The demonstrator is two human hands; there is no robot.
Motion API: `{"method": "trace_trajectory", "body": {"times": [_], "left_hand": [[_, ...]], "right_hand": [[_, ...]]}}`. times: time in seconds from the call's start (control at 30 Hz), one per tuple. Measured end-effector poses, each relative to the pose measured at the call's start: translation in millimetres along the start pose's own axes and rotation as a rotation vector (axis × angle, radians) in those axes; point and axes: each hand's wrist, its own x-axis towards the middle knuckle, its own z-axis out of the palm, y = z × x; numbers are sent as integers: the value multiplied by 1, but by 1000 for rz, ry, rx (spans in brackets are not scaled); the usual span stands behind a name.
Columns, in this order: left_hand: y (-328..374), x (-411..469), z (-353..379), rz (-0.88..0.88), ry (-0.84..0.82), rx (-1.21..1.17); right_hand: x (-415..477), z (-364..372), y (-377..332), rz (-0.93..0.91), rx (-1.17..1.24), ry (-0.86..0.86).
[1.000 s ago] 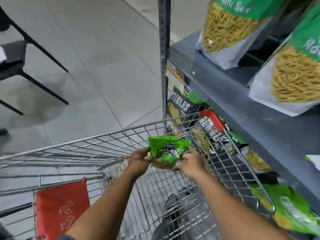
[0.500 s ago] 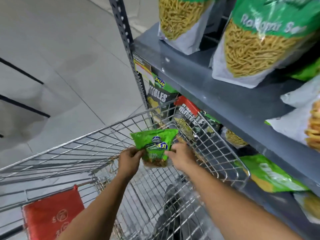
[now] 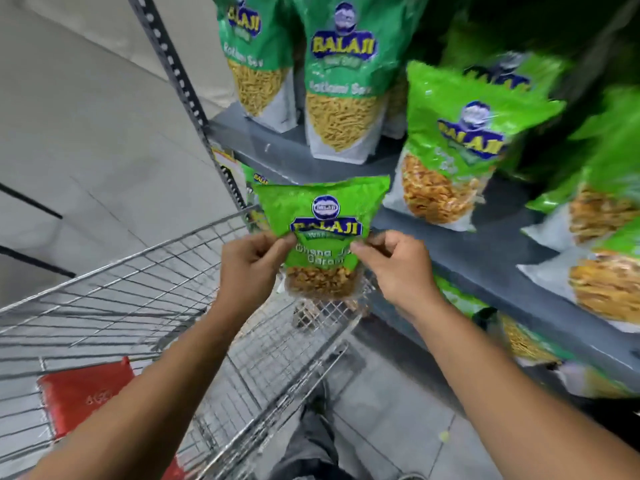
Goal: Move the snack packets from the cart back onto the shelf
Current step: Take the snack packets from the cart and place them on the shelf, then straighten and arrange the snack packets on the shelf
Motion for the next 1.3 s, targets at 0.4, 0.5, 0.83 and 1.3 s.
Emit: {"method": "trace_trajectory", "body": {"times": [0.4, 0.5, 0.83, 1.3], "left_hand": [[168, -96, 159, 377, -311, -170], [192, -114, 204, 490, -418, -127], [228, -164, 351, 427, -613, -163], [185, -163, 388, 262, -961, -56]], "right_hand": [[-131, -227, -31, -216, 77, 434], [-158, -273, -27, -227, 105, 533], [-191, -397, 21, -165, 200, 815], [-196, -434, 34, -179, 128, 726]]}}
